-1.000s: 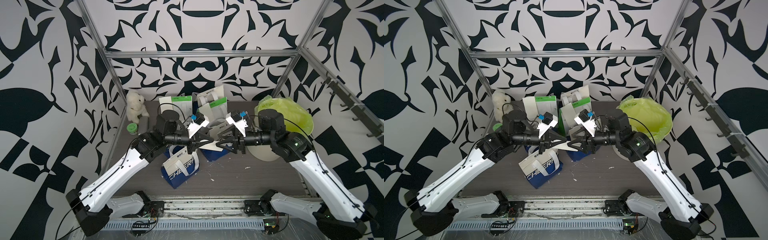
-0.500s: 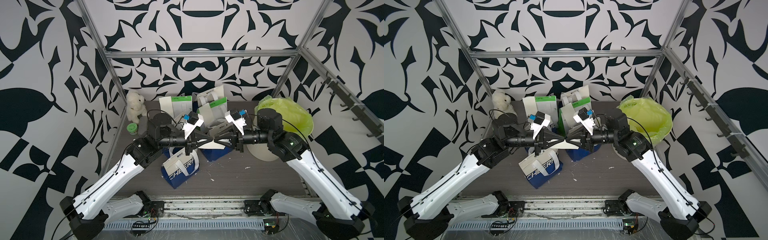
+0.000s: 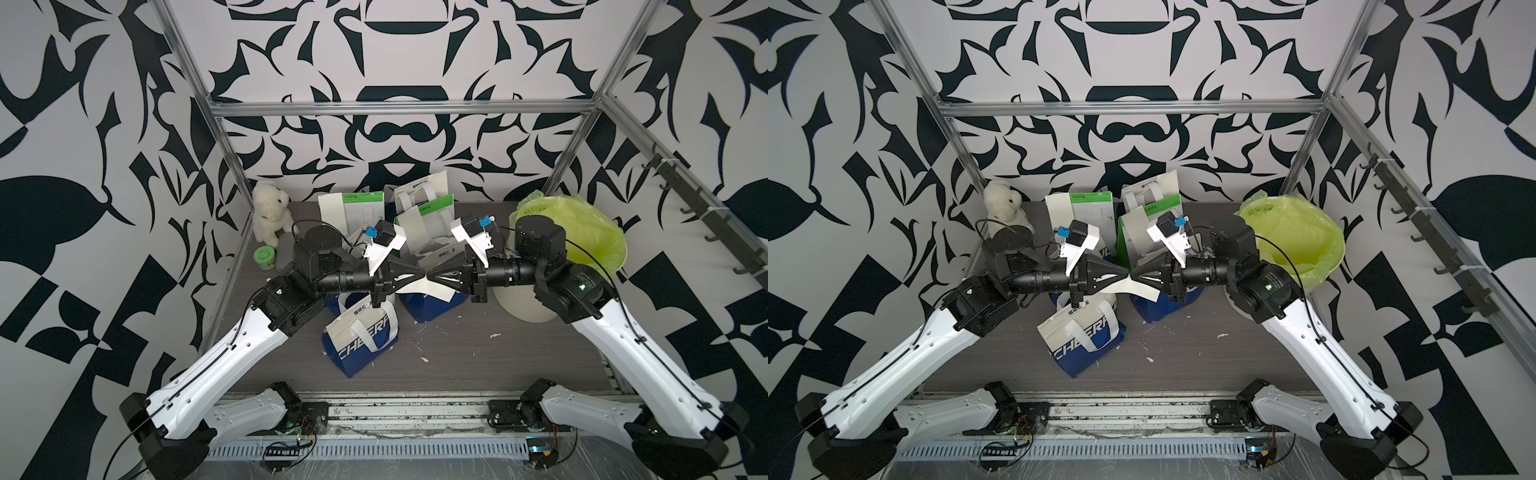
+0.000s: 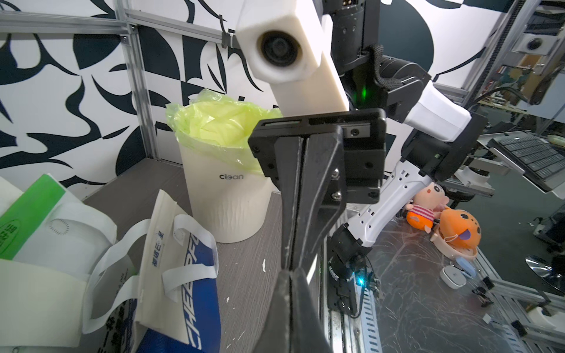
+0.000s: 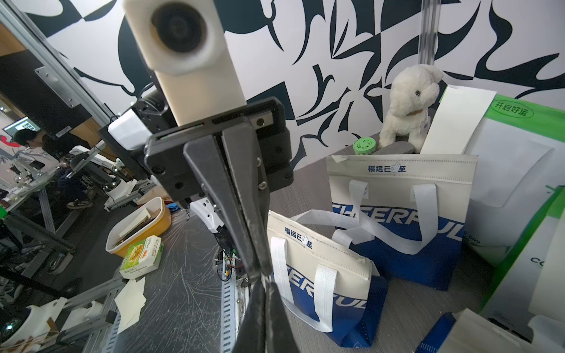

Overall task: Shred takeout receipts and throw away
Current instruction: Shred the takeout receipt, then place the takeout receipt in the trash bin.

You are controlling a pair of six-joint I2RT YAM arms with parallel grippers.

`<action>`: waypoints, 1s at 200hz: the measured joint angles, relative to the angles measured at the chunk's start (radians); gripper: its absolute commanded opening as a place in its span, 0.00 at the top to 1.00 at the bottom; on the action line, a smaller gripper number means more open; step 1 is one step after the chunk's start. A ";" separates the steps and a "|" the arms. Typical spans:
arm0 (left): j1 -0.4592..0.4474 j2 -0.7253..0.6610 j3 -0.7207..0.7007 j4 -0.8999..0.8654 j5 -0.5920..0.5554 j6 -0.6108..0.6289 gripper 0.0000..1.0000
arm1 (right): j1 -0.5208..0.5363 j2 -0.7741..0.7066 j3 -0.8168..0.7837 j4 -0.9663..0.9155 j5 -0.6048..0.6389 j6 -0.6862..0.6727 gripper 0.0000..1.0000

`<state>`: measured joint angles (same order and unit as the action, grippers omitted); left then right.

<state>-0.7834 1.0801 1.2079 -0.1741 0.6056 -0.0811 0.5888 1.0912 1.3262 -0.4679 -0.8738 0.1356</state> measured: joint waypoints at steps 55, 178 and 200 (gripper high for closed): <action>-0.029 -0.007 -0.056 0.078 -0.115 0.048 1.00 | 0.002 0.130 0.006 -0.050 0.239 0.148 1.00; -0.055 -0.190 -0.066 0.138 -0.223 0.093 1.00 | -0.188 0.336 0.301 -0.344 0.552 0.198 1.00; -0.055 -0.153 -0.066 0.122 -0.236 0.093 1.00 | -0.274 0.331 0.413 -0.393 0.612 0.178 1.00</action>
<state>-0.8383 0.9276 1.1423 -0.0521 0.3695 0.0116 0.3149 1.4220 1.7390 -0.8604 -0.2623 0.3134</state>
